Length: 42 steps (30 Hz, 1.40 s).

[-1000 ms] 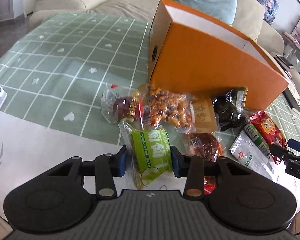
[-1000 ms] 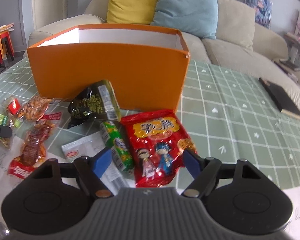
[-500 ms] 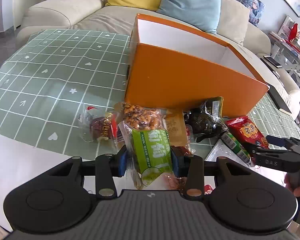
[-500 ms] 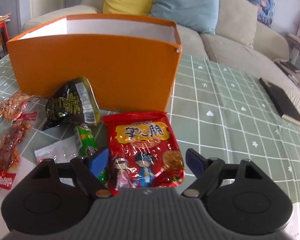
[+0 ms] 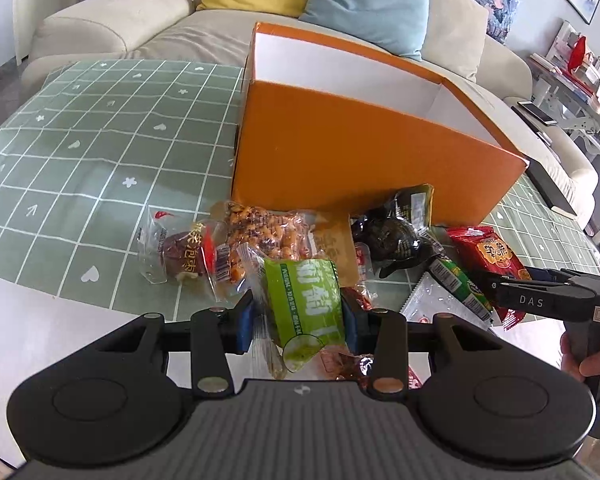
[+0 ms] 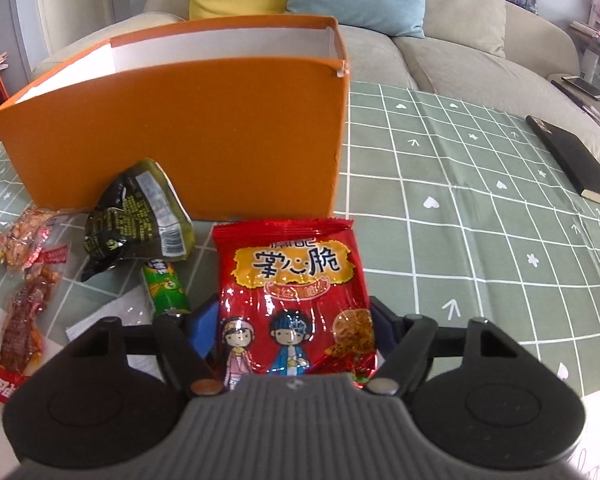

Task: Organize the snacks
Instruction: 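Grasp the green-wrapped snack with left tool while right tool grasps the red spicy-strip bag, then carry both held snacks over the orange box and lower them inside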

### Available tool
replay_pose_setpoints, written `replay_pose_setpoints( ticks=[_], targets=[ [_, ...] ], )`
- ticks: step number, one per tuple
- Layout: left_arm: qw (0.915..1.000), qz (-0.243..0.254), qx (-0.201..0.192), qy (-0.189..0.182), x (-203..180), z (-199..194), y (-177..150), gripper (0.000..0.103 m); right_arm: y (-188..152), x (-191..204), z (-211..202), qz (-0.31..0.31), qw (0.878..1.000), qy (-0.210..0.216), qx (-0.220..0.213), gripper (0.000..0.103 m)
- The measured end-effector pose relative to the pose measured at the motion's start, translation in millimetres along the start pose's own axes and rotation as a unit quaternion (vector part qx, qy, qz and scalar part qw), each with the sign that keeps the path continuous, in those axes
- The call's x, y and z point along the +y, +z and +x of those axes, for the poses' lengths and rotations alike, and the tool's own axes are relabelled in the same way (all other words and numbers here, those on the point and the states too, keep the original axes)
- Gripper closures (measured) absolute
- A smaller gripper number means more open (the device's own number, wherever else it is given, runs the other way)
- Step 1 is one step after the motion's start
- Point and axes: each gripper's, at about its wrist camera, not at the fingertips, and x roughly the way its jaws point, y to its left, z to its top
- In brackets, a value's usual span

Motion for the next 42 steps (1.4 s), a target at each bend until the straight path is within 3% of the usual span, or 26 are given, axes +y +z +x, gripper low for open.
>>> replay_pose_setpoints(
  ticks=[8, 14, 24, 31, 35, 42],
  targets=[
    [0.9998, 0.014, -0.004, 0.014, -10, -15, 1, 0.056, 3, 7, -33, -0.011, 1.000, -0.001, -0.013, 0.034],
    [0.9992, 0.029, -0.018, 0.022, -19, -32, 11, 0.056, 15, 17, -74, -0.031, 0.998, 0.016, -0.047, 0.035],
    [0.9949, 0.076, -0.065, 0.017, -45, -54, 66, 0.056, 71, 29, -116, -0.037, 0.993, 0.061, -0.095, 0.035],
    [0.9910, 0.108, -0.078, 0.003, -64, -49, 117, 0.056, 121, 38, -114, -0.064, 0.990, 0.065, -0.104, 0.035],
    [0.9870, 0.137, -0.081, 0.021, -75, -36, 140, 0.056, 147, 40, -100, -0.076, 0.990, 0.059, -0.100, 0.035],
    [0.9899, 0.138, -0.029, 0.011, -77, 11, 170, 0.056, 183, 42, -48, -0.099, 0.992, 0.055, -0.051, 0.035]
  ],
)
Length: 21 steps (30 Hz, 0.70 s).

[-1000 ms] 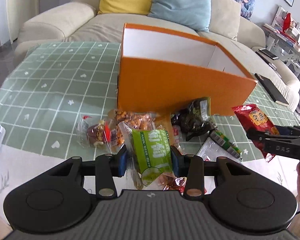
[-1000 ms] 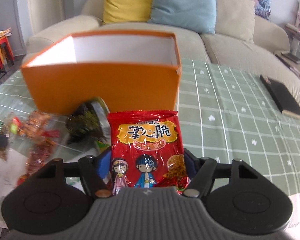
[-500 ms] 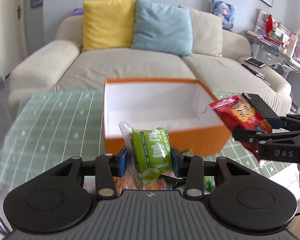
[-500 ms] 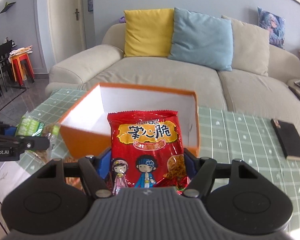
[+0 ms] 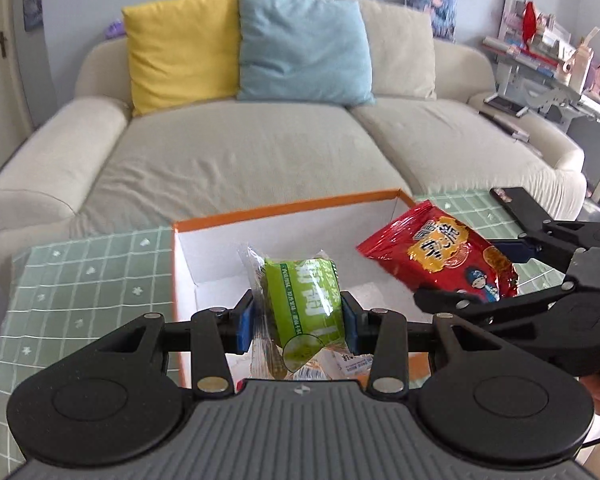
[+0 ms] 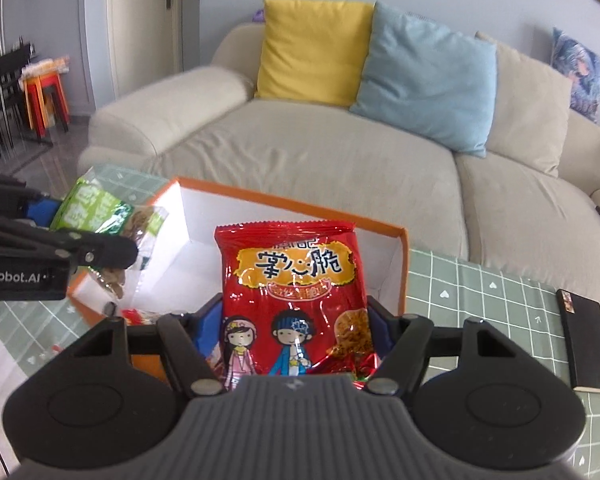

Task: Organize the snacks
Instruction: 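Carry both held snacks over the orange box and lower them inside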

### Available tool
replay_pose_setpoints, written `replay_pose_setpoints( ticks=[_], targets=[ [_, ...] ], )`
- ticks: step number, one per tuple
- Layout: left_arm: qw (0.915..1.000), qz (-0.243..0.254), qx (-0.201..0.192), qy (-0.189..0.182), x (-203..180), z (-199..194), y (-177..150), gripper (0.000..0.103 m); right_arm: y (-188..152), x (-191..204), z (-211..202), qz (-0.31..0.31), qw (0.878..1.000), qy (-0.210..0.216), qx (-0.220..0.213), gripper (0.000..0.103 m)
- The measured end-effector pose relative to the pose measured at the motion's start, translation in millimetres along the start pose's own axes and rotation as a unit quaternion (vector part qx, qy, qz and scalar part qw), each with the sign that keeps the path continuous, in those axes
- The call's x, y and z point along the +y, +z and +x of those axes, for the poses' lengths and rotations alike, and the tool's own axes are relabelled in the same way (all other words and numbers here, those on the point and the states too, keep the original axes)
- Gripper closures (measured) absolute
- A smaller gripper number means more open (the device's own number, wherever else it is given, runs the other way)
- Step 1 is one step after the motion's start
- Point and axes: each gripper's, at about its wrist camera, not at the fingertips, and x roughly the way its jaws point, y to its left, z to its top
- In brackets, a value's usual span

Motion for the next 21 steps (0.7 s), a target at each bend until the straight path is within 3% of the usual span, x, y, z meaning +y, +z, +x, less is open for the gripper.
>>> replay_pose_setpoints(
  ticks=[10, 21],
  targets=[
    [0.9954, 0.040, 0.086, 0.012, 6, 73, -1, 0.056, 2, -8, 79, -0.021, 0.995, -0.001, 0.092, 0.035],
    [0.9861, 0.086, 0.139, 0.033, 3, 108, -5, 0.055, -4, 6, 128, -0.051, 0.986, 0.003, 0.158, 0.034]
  ],
)
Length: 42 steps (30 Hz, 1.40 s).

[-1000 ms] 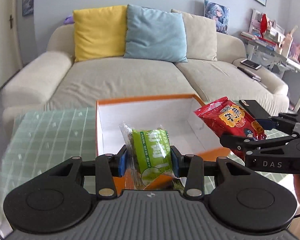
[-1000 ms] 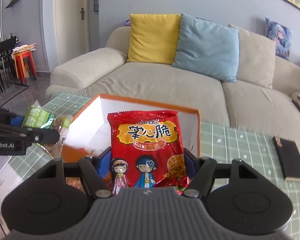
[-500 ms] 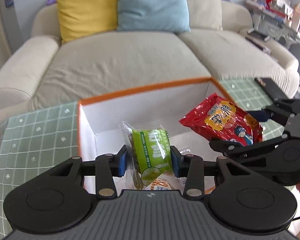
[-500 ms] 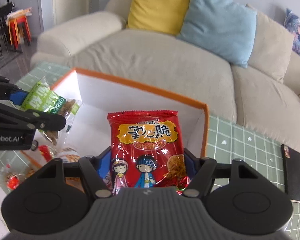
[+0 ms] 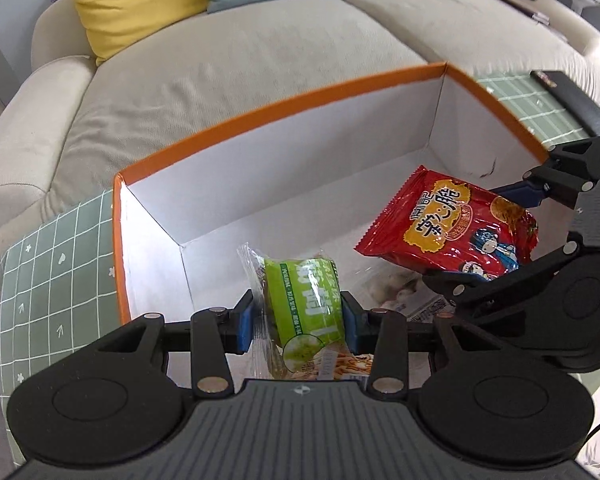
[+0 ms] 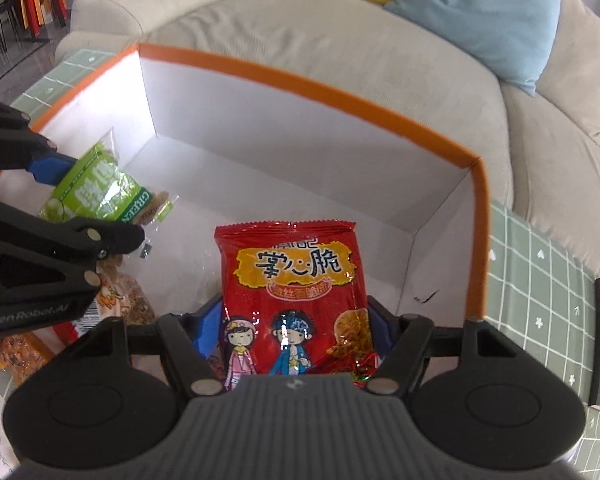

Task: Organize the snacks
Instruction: 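Carry both held snacks over the orange box and lower them inside, then open both tools to drop the snacks in the box and withdraw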

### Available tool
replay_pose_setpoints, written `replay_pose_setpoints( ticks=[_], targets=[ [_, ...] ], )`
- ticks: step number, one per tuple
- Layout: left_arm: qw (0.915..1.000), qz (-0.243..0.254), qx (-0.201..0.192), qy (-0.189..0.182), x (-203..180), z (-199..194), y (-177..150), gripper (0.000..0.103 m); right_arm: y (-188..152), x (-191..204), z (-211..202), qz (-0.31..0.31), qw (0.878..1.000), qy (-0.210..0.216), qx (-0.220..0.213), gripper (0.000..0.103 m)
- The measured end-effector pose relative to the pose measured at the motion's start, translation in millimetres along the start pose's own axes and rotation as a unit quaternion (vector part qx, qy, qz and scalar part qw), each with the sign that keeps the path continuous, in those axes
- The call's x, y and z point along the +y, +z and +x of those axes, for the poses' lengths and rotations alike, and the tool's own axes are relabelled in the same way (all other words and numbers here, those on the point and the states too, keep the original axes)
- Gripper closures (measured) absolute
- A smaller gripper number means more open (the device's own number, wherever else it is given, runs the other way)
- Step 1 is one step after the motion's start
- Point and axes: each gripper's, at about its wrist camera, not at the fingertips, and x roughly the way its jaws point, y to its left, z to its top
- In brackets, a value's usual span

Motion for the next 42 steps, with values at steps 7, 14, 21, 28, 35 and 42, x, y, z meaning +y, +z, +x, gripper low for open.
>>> replay_pose_setpoints(
  ticks=[7, 14, 21, 28, 35, 42],
  targets=[
    [0.9997, 0.014, 0.017, 0.008, 0, 7, 3, 0.055, 8, -7, 19, 0.004, 0.999, 0.005, 0.032, 0.034],
    [0.9993, 0.008, 0.032, 0.020, -3, 14, 4, 0.047, 17, -9, 30, 0.001, 0.998, 0.010, 0.054, 0.034],
    [0.9994, 0.011, 0.020, 0.024, -2, 7, 1, 0.036, 23, -12, 30, 0.007, 0.999, 0.004, 0.051, 0.031],
    [0.9992, 0.017, -0.014, 0.035, -4, -19, 3, 0.026, 29, -11, 16, -0.005, 0.999, -0.010, 0.040, 0.020],
    [0.9979, 0.000, -0.042, 0.048, -2, -53, 3, 0.024, 32, -13, -16, 0.000, 1.000, -0.015, 0.013, 0.018],
    [0.9931, -0.034, -0.096, 0.058, 3, -97, -17, 0.024, 20, -10, -64, 0.034, 0.998, -0.024, -0.051, 0.018]
  ],
)
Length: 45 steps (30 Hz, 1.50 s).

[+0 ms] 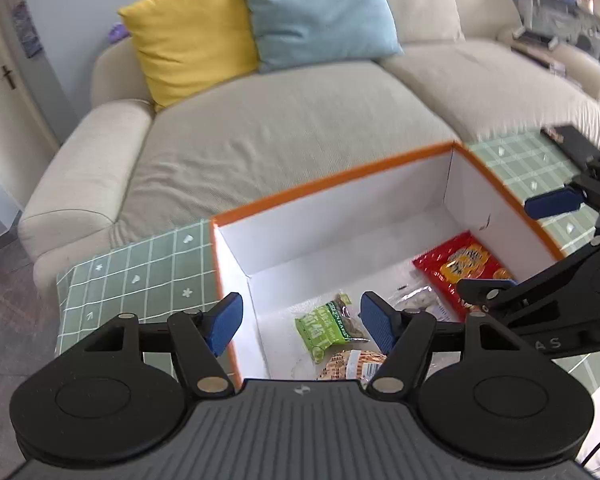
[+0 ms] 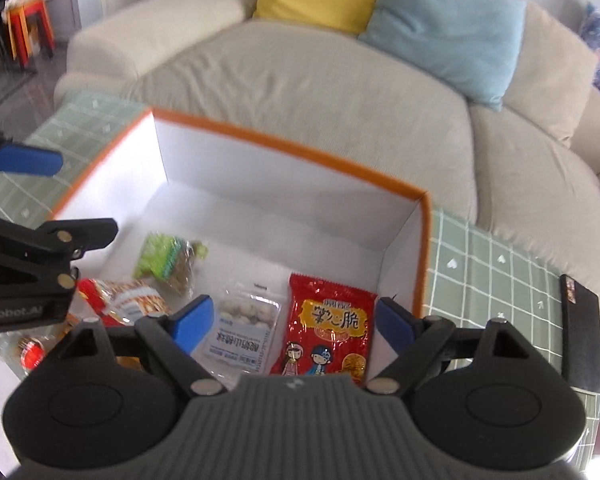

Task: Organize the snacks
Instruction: 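Open both tools to drop the snacks in the box and withdraw, then grasp the clear red-date pack with left tool while right tool grasps the green sausage stick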

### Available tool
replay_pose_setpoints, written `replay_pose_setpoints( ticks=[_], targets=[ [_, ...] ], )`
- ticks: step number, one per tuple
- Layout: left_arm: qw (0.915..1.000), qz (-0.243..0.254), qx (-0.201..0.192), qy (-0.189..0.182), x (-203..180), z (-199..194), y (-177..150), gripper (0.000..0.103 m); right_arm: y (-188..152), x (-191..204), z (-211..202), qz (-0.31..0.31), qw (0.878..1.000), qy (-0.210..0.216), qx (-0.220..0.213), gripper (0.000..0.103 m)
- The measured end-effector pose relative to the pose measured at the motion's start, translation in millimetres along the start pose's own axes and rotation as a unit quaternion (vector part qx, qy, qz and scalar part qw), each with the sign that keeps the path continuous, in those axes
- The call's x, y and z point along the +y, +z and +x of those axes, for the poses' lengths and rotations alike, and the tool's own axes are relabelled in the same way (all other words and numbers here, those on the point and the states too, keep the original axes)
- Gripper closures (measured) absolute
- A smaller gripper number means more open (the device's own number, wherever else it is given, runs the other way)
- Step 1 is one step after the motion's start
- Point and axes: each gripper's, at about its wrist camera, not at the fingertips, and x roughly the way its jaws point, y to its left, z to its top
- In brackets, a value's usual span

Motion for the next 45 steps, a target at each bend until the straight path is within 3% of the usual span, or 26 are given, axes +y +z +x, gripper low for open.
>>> replay_pose_setpoints(
  ticks=[7, 12, 22, 30, 38, 45],
  targets=[
    [0.9980, -0.032, -0.054, 0.000, 4, -49, -25, 0.023, -37, 3, -57, 0.030, 0.996, 0.009, -0.083, 0.017],
    [0.9962, -0.048, -0.071, -0.011, 5, -72, -53, 0.022, -74, 3, -87, 0.062, 0.986, 0.037, -0.150, 0.016],
    [0.9915, -0.105, -0.077, 0.006, 0, -88, -114, 0.022, -152, 16, -112, 0.133, 0.970, 0.043, -0.197, 0.012],
    [0.9883, -0.139, -0.063, -0.006, -2, -82, -163, 0.023, -212, 47, -107, 0.116, 0.976, -0.024, -0.182, 0.012],
    [0.9874, -0.154, -0.031, -0.022, -9, -68, -205, 0.025, -253, 53, -90, 0.159, 0.975, -0.004, -0.153, 0.013],
    [0.9876, -0.155, -0.005, -0.025, -11, -50, -224, 0.025, -263, 72, -67, 0.122, 0.985, 0.002, -0.124, 0.014]
  ],
)
